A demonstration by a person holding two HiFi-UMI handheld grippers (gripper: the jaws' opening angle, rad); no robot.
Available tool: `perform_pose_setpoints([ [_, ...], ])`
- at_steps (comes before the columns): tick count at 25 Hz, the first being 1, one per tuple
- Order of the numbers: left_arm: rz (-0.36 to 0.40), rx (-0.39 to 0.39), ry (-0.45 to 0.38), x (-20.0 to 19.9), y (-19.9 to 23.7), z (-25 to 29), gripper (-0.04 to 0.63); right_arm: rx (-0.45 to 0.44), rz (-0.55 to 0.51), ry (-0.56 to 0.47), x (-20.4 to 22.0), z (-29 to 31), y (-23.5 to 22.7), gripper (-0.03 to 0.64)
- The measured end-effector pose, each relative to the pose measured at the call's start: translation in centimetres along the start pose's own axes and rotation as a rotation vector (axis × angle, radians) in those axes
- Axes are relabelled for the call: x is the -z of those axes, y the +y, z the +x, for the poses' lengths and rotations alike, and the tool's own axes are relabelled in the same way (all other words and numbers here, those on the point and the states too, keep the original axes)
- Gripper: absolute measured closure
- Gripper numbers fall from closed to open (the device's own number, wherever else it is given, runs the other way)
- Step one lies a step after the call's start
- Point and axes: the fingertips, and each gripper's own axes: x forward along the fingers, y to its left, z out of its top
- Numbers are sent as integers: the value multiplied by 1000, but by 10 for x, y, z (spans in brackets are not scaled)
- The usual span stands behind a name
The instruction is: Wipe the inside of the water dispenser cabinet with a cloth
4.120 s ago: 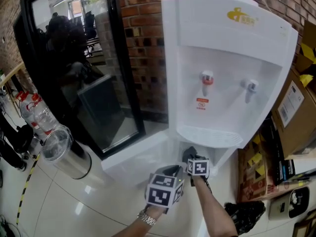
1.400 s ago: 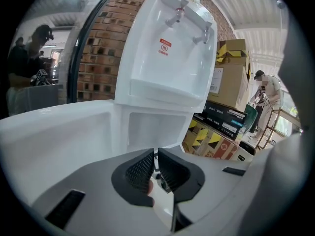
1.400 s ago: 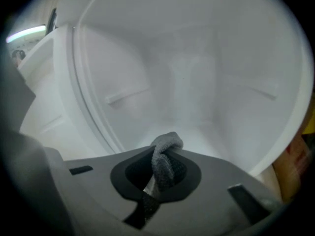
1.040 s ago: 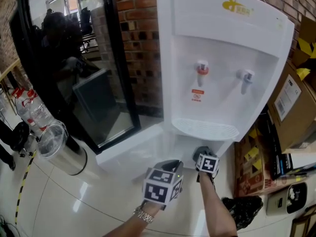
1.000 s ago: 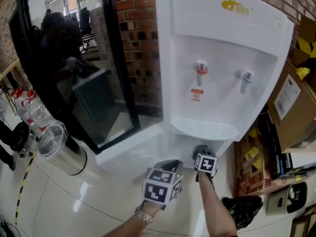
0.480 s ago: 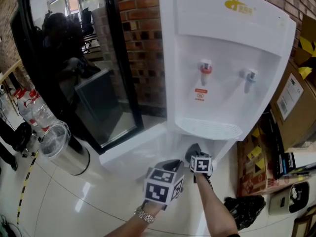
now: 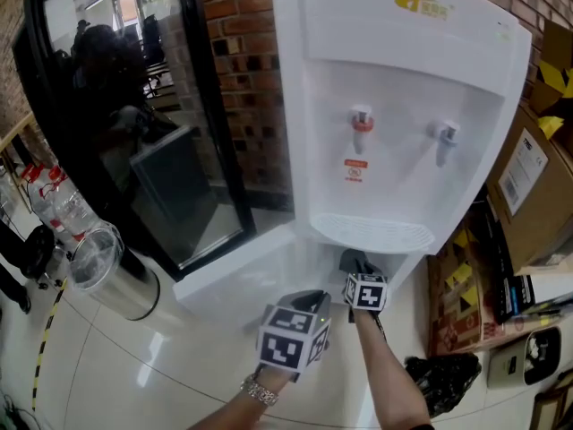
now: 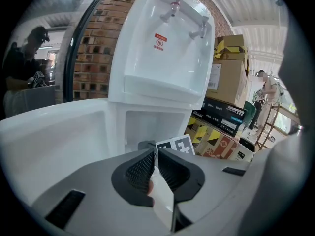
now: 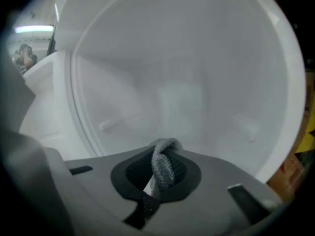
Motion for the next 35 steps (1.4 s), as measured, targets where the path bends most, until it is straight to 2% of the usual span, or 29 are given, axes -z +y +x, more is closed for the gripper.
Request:
perform_pose_setpoints([
  [3,-12,-15,1,0,8,-3,574,-62,-22,16,7,17,26,608],
  [6,-15,-27,1,1,14,-6,574,-47,-31,63,22,28,25,609],
  [8,-16,-29,1,1,15,-7,574,0,-27,66,22,25,13,609],
  [13,-6,-10,1,0,6,-2,574,181,9,38,10,3,-39,609],
  [15,-3,-2,-1,0,2,0,574,195,15,18,5,-4,-42,609],
  [18,1,3,0,0,-1,1,574,144,0,-37,-12,-8,-23,609],
  [23,-5,-7,-4,-1,4,-3,574,-108,-39,-51,-10,10,42,609],
  [25,-5,-9,-5,-1,5,-4,574,-149,-69,-18,0,16,57,609],
  [27,-6,-8,-7,-2,6,-5,574,-124,-78,40,18,22,51,609],
  [30,-13,-12,-13,-3,8,-6,574,-24,-54,111,35,20,17,609],
  [35,-31,-7,-18,-1,6,1,574,112,-28,85,23,-2,-39,609],
])
